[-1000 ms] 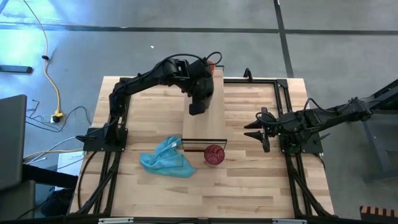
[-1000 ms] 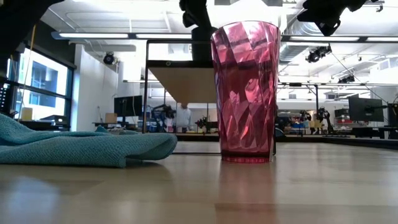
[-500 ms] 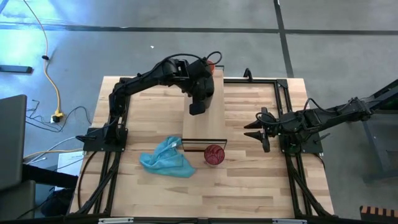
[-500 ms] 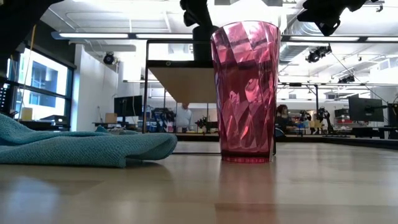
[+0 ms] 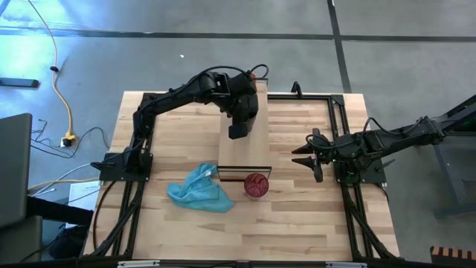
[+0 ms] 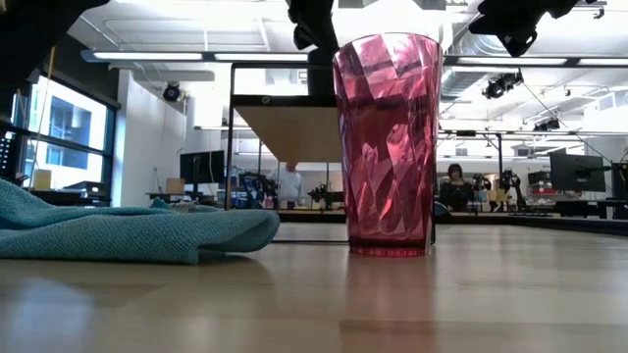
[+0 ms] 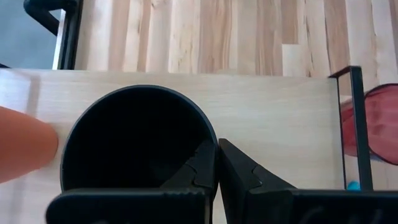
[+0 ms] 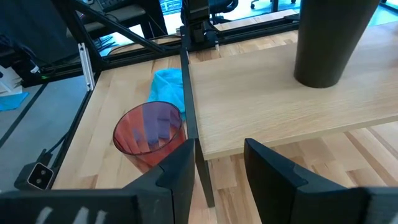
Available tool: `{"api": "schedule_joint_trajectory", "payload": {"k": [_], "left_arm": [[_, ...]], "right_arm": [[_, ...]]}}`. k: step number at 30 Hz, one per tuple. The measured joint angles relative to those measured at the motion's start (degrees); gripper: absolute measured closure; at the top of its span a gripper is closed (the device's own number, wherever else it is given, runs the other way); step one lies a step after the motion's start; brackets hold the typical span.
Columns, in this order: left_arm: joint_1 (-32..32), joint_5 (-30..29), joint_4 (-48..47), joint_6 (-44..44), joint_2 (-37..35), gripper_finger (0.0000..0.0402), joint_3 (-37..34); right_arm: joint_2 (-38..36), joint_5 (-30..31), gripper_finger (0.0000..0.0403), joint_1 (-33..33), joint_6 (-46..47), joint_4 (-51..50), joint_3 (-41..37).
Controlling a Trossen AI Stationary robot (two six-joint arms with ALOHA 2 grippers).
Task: Stack small to large cups/mugs on shelf
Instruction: Put the black cup on the shelf, then put the red cup on the shelf
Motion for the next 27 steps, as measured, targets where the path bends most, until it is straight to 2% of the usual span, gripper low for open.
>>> {"api": "schedule_joint_trajectory", "payload": {"k": [12,27], "left_arm": [[0.00,0.74,-0.34,0.25,0.40,0.0395,0.04],[0.00,0.96,-0.49,-0.05,0.49,0.0321,0.02]], "right_arm": [[-0.02,-0.02,0.0272,-0.01,-0.26,-0.04,0.00],[-0.02,-0.02,0.0272,-0.02,0.00,-0.04,0.00]]}}
